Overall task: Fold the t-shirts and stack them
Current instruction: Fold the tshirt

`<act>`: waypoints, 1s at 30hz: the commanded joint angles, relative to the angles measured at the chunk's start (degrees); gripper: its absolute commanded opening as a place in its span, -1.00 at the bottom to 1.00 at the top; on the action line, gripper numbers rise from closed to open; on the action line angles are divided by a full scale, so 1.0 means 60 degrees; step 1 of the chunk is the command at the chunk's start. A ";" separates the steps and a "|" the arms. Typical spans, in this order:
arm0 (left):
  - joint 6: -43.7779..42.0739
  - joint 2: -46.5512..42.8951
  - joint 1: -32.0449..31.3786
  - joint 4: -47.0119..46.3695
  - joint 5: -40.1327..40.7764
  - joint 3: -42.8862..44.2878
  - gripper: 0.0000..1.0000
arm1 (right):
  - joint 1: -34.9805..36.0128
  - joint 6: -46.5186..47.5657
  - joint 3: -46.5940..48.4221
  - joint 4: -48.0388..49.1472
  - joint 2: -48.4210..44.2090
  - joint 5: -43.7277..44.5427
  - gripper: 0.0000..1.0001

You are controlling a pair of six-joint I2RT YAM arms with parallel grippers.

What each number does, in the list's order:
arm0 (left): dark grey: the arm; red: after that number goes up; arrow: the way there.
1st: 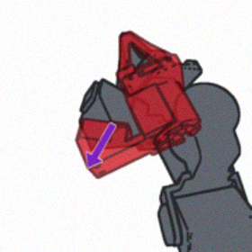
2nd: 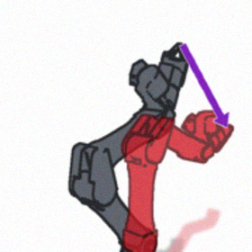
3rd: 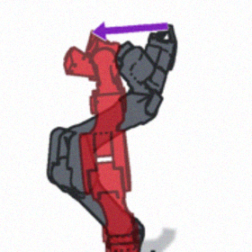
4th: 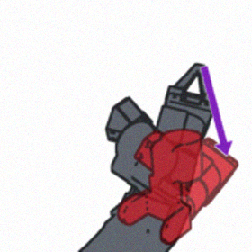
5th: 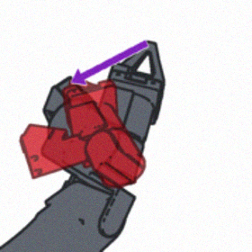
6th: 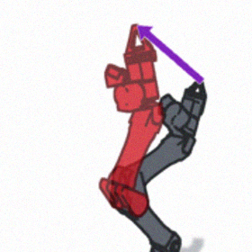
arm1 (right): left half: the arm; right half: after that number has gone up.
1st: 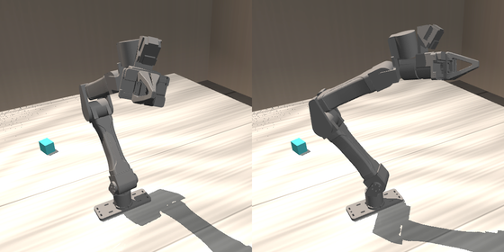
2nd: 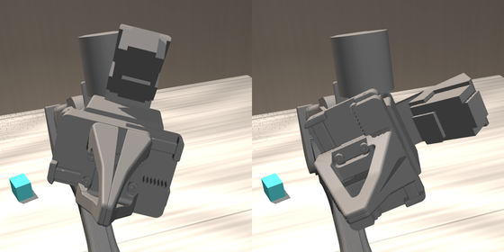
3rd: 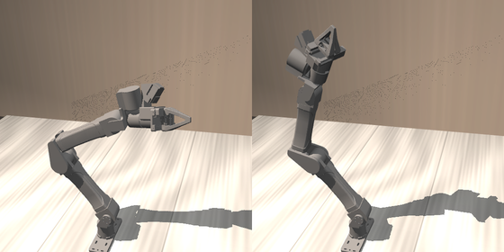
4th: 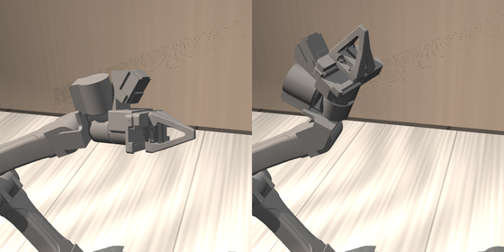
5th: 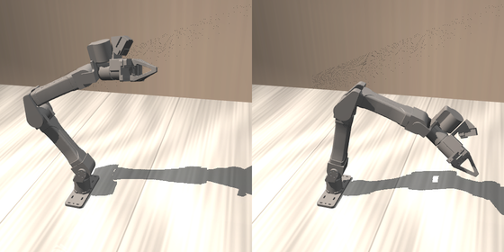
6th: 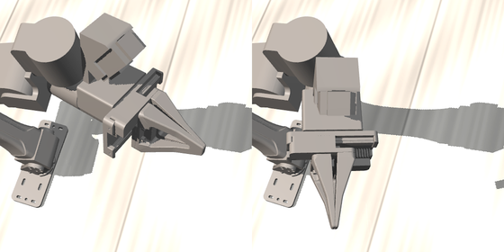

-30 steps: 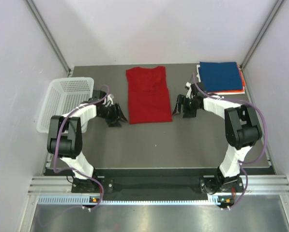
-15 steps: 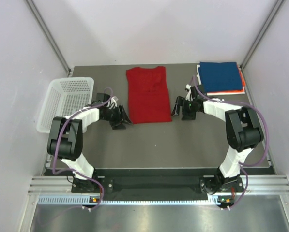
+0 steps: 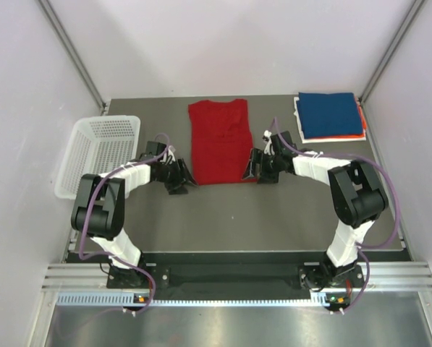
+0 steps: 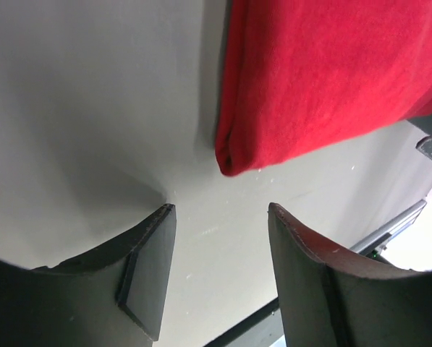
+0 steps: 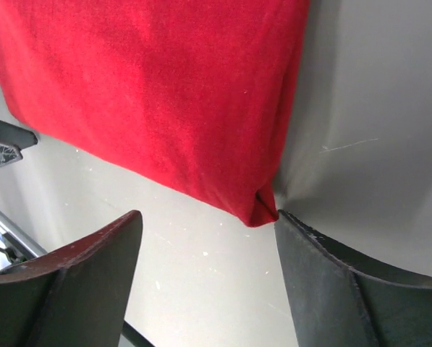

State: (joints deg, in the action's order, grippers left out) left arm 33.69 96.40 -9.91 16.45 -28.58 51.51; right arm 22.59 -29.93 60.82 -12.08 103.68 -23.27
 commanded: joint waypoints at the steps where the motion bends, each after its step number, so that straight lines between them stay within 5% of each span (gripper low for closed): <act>1: 0.0156 0.0280 0.0026 -0.0559 0.0119 -0.0030 0.16 | 0.0029 -0.0123 -0.0190 0.0299 0.0122 0.0187 0.47; 11: -0.0108 0.0705 0.0026 -0.1041 -0.0260 0.0234 0.03 | 0.0044 0.0316 -0.0176 0.0416 0.0240 0.0289 0.23; 15: -0.0064 0.0940 0.0012 -0.1290 -0.0656 0.0278 -0.16 | 0.0058 0.0462 -0.0014 0.0518 0.0401 0.0157 -0.06; 23: -0.0211 0.1087 0.0026 -0.1071 -0.0525 0.0600 -1.00 | 0.0029 0.0946 -0.0072 0.0284 0.0401 0.0421 -0.67; 26: -0.0123 0.0999 0.0026 -0.0838 -0.0452 0.0615 -1.00 | 0.0044 0.1033 -0.0160 0.0343 0.0372 0.0377 -1.00; 30: -0.0005 0.0663 0.0026 -0.0005 0.0323 0.0469 -1.00 | 0.0029 0.1005 -0.0351 0.0416 0.0225 0.0319 -1.00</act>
State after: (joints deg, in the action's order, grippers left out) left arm 33.67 102.65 -9.82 12.25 -31.00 53.58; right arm 22.63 -25.43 59.64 -10.22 105.45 -21.71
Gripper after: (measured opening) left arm 0.015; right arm 0.024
